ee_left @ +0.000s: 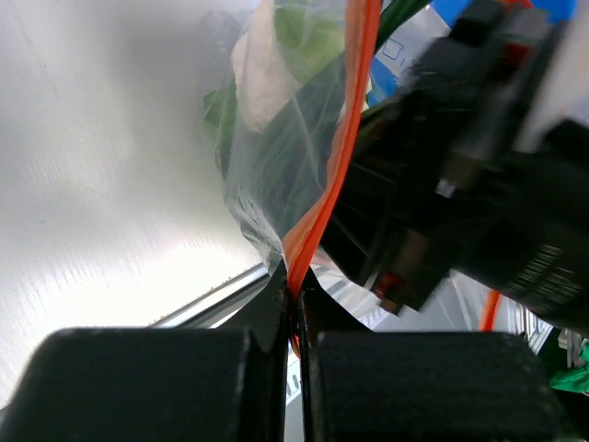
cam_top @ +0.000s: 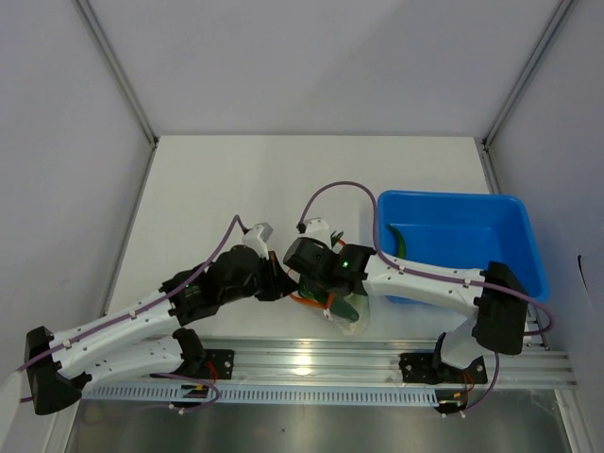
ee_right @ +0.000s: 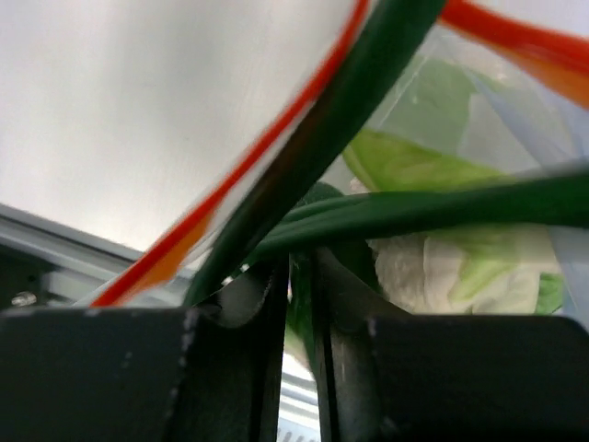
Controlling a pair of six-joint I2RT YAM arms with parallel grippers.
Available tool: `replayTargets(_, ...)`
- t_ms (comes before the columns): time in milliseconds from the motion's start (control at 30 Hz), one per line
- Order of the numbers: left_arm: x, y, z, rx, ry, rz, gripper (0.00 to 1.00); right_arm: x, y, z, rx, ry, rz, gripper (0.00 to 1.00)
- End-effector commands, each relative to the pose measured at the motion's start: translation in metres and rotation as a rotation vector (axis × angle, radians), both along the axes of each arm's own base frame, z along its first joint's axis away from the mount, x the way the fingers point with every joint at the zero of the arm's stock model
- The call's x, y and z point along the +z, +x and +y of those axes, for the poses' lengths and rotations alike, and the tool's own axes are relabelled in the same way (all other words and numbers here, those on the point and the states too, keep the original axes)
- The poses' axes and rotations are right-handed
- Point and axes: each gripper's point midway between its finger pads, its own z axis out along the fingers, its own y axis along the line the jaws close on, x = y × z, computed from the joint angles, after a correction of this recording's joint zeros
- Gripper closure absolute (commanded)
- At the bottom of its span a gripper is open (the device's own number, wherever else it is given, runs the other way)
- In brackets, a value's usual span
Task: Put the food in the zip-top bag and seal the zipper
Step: Adjust the fake vegetable in the zipper food storage bag.
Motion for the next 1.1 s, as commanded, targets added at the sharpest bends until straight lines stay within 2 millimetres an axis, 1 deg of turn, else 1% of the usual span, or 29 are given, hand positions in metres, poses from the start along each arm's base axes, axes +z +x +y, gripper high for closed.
replayTargets(0, 0.038, 0.005, -0.010, -0.020, -0.089, -0.071, 0.99, -0.031, 0.002, -0.017, -0.017, -0.102, 0.013, 0.83)
replayTargets(67, 0.036, 0.004, -0.010, -0.022, -0.089, -0.069, 0.99, -0.033, 0.002, -0.022, -0.016, -0.130, 0.006, 0.83)
replayTargets(100, 0.035, 0.004, -0.010, -0.021, -0.088, -0.065, 1.00, -0.030, 0.002, -0.023, -0.010, -0.130, -0.001, 0.83)
replayTargets(133, 0.035, 0.004, -0.010, -0.022, -0.089, -0.066, 1.00, -0.021, 0.003, -0.021, -0.007, -0.116, -0.016, 0.83)
replayTargets(200, 0.034, 0.004, -0.010, -0.021, -0.088, -0.065, 1.00, 0.004, 0.004, -0.019, 0.002, -0.069, -0.046, 0.77)
replayTargets(233, 0.034, 0.004, -0.010, -0.019, -0.086, -0.065, 0.99, 0.021, 0.006, -0.014, 0.003, -0.031, -0.065, 0.72)
replayTargets(267, 0.034, 0.004, -0.010, -0.019, -0.086, -0.065, 1.00, 0.034, 0.005, -0.015, 0.012, -0.009, -0.079, 0.66)
replayTargets(300, 0.035, 0.005, -0.010, -0.018, -0.087, -0.067, 0.99, 0.052, 0.006, -0.011, 0.017, 0.026, -0.097, 0.64)
replayTargets(367, 0.034, 0.005, -0.009, -0.016, -0.084, -0.068, 0.99, 0.070, 0.004, -0.014, 0.019, 0.043, -0.112, 0.58)
replayTargets(400, 0.034, 0.005, -0.009, -0.015, -0.084, -0.069, 0.99, 0.082, 0.003, -0.012, 0.022, 0.067, -0.122, 0.55)
replayTargets(433, 0.035, 0.005, -0.009, -0.016, -0.084, -0.071, 0.99, 0.088, 0.001, -0.011, 0.028, 0.079, -0.125, 0.54)
replayTargets(500, 0.035, 0.006, -0.010, -0.016, -0.085, -0.072, 0.99, 0.098, -0.002, -0.012, 0.030, 0.107, -0.128, 0.47)
replayTargets(533, 0.035, 0.006, -0.010, -0.016, -0.083, -0.070, 0.99, 0.100, -0.004, -0.012, 0.032, 0.119, -0.128, 0.46)
replayTargets(567, 0.036, 0.006, -0.010, -0.017, -0.086, -0.071, 0.99, 0.103, -0.005, -0.012, 0.031, 0.128, -0.130, 0.43)
replayTargets(600, 0.035, 0.006, -0.011, -0.017, -0.084, -0.070, 0.99, 0.104, -0.006, -0.013, 0.026, 0.140, -0.128, 0.42)
replayTargets(633, 0.035, 0.005, -0.011, -0.019, -0.086, -0.068, 0.99, 0.105, -0.006, -0.012, 0.023, 0.150, -0.131, 0.39)
replayTargets(667, 0.037, 0.006, -0.012, -0.020, -0.089, -0.069, 0.99, 0.105, -0.004, -0.012, 0.020, 0.154, -0.136, 0.39)
replayTargets(800, 0.038, 0.005, -0.011, -0.024, -0.088, -0.070, 0.99, 0.095, 0.002, -0.015, -0.008, 0.134, -0.127, 0.39)
replayTargets(833, 0.043, 0.005, -0.012, -0.024, -0.095, -0.076, 0.99, 0.094, 0.004, -0.013, -0.015, 0.141, -0.127, 0.39)
replayTargets(967, 0.046, 0.006, -0.010, -0.020, -0.097, -0.084, 0.99, 0.085, 0.012, -0.014, -0.061, 0.148, -0.110, 0.38)
replayTargets(1000, 0.046, 0.006, -0.010, -0.021, -0.095, -0.085, 0.99, 0.083, 0.015, -0.014, -0.073, 0.149, -0.103, 0.37)
replayTargets(1067, 0.047, 0.005, -0.011, -0.025, -0.097, -0.084, 0.99, 0.079, 0.018, -0.015, -0.093, 0.142, -0.102, 0.31)
